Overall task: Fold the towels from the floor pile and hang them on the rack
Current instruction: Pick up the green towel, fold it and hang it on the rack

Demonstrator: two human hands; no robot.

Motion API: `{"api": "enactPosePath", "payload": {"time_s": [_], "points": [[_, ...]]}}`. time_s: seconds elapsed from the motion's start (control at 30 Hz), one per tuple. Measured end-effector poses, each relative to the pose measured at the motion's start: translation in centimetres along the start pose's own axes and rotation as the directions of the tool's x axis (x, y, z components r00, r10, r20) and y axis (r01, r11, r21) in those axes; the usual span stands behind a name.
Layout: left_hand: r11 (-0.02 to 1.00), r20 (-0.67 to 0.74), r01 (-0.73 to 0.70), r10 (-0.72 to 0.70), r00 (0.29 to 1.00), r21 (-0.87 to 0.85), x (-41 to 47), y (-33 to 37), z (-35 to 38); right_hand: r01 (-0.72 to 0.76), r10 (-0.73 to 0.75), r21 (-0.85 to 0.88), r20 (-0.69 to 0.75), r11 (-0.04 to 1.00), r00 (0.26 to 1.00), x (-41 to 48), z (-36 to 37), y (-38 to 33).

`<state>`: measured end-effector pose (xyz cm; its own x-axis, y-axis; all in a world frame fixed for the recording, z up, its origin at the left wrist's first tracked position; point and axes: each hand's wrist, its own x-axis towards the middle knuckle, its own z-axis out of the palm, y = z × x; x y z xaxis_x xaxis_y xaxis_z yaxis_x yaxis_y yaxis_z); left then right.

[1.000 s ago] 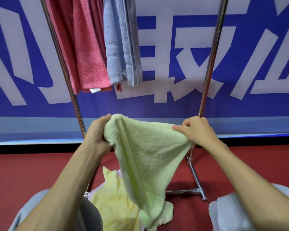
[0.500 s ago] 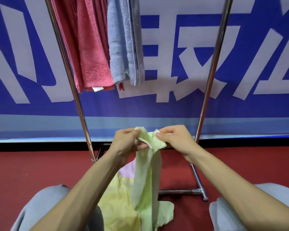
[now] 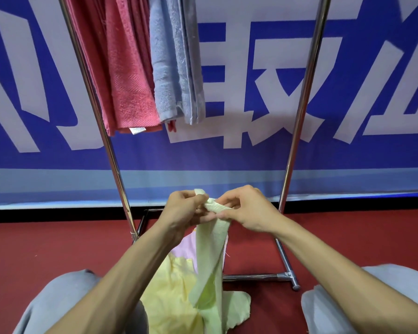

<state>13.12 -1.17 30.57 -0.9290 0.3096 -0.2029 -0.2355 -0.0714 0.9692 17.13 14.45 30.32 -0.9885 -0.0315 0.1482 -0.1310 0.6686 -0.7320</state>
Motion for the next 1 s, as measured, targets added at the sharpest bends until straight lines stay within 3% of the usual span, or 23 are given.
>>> {"api": "enactPosePath", "payload": {"time_s": [0.1,0.17,0.23,0.37,0.43,0.67,0.77,0.87,1.0], "points": [[0.96,-0.024,-0.034,0.043,0.999,0.278,0.1,0.0,-0.4,0.007,-0.009,0.031,0.045,1.0,0.999,0.2,-1.0,0.4],[0.819,-0.06,-0.087,0.147,0.987,0.568,0.4,-0.3,-0.8,0.014,-0.018,0.072,0.066,0.997,0.998,0.2,-1.5,0.6],[0.643,0.041,-0.179,0.224,0.974,0.745,0.6,-0.6,-1.5,0.025,-0.035,0.107,0.087,0.994,0.996,0.1,-1.9,0.6],[0.54,0.433,-0.424,0.117,0.894,0.728,0.1,-0.5,-1.5,0.095,-0.11,0.106,0.143,0.99,0.984,-0.4,-2.7,-0.1],[0.509,0.55,-0.499,0.059,0.833,0.701,0.3,-0.7,-1.4,0.127,-0.14,0.098,0.139,0.987,0.98,-0.6,-3.1,-0.5],[0.405,0.466,-0.42,-0.017,0.885,0.812,1.3,-0.8,-2.0,0.107,-0.101,0.077,-0.084,0.991,0.991,-0.3,-4.6,0.3],[0.436,0.409,-0.406,0.092,0.908,0.803,1.3,-0.6,-2.1,0.055,-0.071,-0.084,-0.199,0.995,0.977,-0.3,-5.2,0.9],[0.468,0.326,-0.383,0.2,0.924,0.797,1.5,-0.2,-2.5,-0.004,-0.05,-0.242,-0.22,0.97,0.974,-0.3,-5.6,1.6],[0.377,0.265,-0.371,0.305,0.915,0.849,1.5,-0.2,-2.5,-0.11,0.028,-0.347,-0.231,0.931,0.973,0.1,-5.4,2.9]]}}
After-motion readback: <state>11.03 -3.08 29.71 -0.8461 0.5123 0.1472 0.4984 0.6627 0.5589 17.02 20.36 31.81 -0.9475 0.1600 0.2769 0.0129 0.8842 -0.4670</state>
